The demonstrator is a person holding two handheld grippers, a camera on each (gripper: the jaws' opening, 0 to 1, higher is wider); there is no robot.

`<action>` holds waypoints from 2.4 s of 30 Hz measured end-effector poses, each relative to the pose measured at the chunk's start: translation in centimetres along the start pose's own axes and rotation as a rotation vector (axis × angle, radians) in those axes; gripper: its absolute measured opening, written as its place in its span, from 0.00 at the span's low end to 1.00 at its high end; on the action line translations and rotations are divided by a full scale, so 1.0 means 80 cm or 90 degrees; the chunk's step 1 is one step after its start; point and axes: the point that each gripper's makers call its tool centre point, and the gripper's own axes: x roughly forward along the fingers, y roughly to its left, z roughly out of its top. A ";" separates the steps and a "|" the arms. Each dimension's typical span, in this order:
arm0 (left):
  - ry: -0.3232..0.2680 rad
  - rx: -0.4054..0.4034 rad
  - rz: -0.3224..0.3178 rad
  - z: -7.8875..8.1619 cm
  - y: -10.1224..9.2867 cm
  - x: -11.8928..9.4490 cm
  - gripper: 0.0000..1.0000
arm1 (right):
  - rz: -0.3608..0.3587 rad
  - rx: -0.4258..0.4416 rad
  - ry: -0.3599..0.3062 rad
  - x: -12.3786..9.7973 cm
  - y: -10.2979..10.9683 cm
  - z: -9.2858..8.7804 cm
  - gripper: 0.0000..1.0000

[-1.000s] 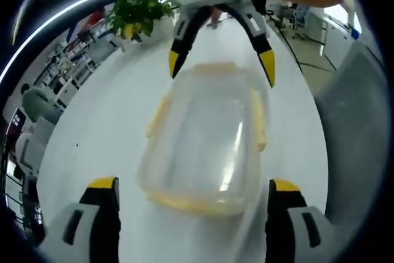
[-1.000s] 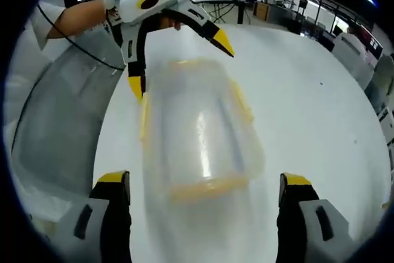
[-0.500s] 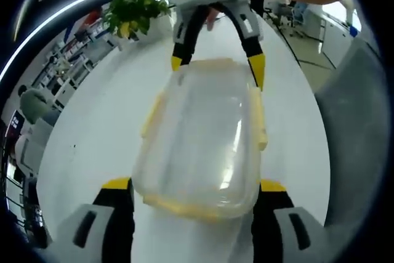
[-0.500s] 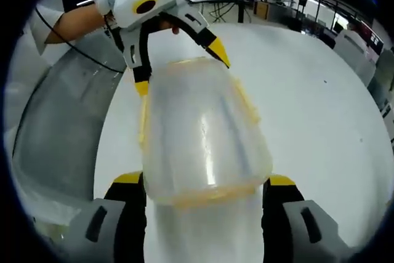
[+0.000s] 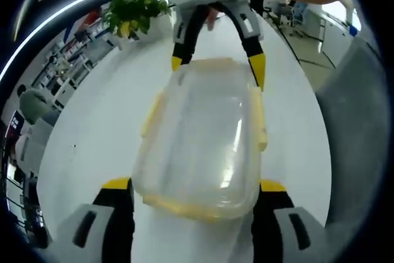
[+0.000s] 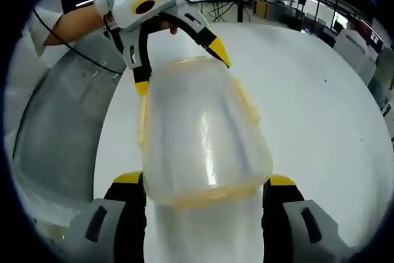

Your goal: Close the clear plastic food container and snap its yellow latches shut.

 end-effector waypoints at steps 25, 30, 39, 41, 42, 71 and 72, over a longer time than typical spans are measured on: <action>0.013 0.000 0.003 -0.025 0.035 -0.004 0.76 | -0.001 -0.002 -0.018 0.022 -0.024 0.029 0.76; 0.016 -0.001 0.004 -0.033 0.048 -0.005 0.76 | -0.002 -0.002 -0.018 0.029 -0.034 0.040 0.76; 0.024 -0.004 0.007 -0.045 0.073 -0.004 0.76 | -0.007 -0.008 -0.022 0.040 -0.057 0.057 0.76; 0.023 -0.004 0.007 -0.049 0.081 -0.003 0.76 | -0.007 -0.009 -0.024 0.042 -0.062 0.060 0.76; 0.022 -0.005 0.008 -0.050 0.085 -0.003 0.76 | -0.006 -0.009 -0.026 0.043 -0.064 0.062 0.76; 0.018 -0.007 0.005 -0.050 0.160 0.023 0.77 | -0.018 -0.003 -0.055 0.053 -0.144 0.085 0.79; 0.020 -0.006 0.005 -0.049 0.161 0.024 0.77 | -0.018 -0.002 -0.056 0.053 -0.146 0.085 0.79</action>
